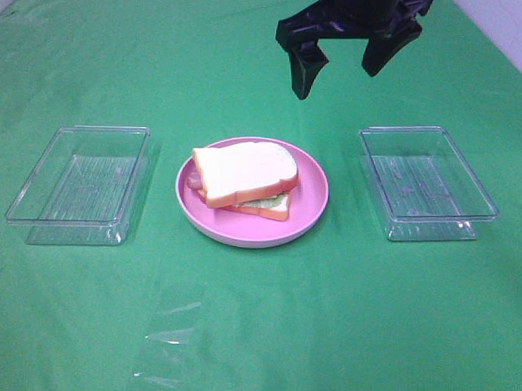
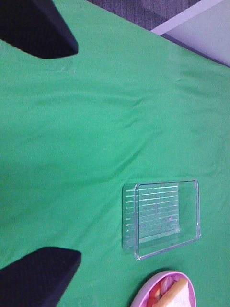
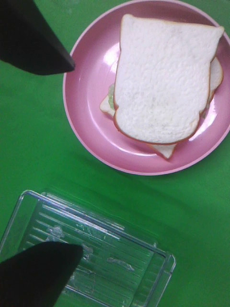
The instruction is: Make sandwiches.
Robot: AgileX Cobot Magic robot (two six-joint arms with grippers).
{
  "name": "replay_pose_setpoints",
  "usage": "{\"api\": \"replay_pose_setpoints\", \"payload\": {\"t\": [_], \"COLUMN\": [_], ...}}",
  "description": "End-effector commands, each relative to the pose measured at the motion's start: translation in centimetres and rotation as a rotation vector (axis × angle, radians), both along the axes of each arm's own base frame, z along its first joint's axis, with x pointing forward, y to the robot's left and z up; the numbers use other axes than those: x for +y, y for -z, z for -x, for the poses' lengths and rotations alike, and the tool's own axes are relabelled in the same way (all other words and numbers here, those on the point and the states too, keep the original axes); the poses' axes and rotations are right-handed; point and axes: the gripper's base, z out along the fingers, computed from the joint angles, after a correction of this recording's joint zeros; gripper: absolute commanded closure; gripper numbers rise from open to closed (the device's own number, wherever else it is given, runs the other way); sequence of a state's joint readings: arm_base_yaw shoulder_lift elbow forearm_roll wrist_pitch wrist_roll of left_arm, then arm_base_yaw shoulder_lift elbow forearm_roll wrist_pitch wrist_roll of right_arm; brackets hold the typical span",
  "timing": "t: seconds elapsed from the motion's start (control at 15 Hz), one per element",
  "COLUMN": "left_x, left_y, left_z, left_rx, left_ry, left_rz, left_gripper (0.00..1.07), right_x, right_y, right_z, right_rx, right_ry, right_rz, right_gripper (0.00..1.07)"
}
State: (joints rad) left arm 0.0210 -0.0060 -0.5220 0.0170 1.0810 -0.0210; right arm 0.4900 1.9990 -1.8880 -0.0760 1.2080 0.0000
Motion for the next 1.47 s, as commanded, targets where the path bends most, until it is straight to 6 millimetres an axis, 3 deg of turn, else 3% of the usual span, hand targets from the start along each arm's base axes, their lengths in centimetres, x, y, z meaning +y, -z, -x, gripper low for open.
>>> {"api": "replay_pose_setpoints", "payload": {"t": [0.07,0.2,0.47,0.67,0.73,0.87,1.13,1.27,1.47], "left_x": [0.0,0.0,0.0,0.0,0.0,0.0,0.0,0.0,0.0], "left_y": [0.1,0.1,0.1,0.1,0.1,0.1,0.1,0.1,0.1], "left_z": [0.0,0.0,0.0,0.0,0.0,0.0,0.0,0.0,0.0], "left_rx": [-0.004,-0.004,-0.004,-0.004,-0.004,-0.004,-0.004,-0.004,-0.004], "left_ry": [0.005,0.005,0.005,0.005,0.005,0.005,0.005,0.005,0.005], "left_rz": [0.007,0.007,0.007,0.007,0.007,0.007,0.007,0.007,0.007], "left_gripper": [0.07,0.07,0.07,0.07,0.07,0.07,0.07,0.07,0.07], "right_x": [-1.1,-2.2,-5.0,-7.7,-9.4,-10.5,-13.6,-14.7,-17.7], "right_y": [-1.7,-2.3,-1.4,-0.1,0.5,0.5,-0.2,-0.1,0.6], "right_z": [2.5,4.8,10.2,15.2,18.3,20.5,25.9,27.5,30.5], "right_rx": [0.089,0.117,0.202,0.268,0.282,0.260,0.064,-0.015,-0.192], "right_ry": [0.025,0.043,0.060,0.087,0.123,0.123,0.116,0.120,0.259], "right_rz": [0.017,0.010,0.053,0.088,0.095,0.081,-0.017,-0.060,-0.126], "right_gripper": [0.17,0.17,0.18,0.18,0.18,0.18,0.18,0.18,0.18]}}
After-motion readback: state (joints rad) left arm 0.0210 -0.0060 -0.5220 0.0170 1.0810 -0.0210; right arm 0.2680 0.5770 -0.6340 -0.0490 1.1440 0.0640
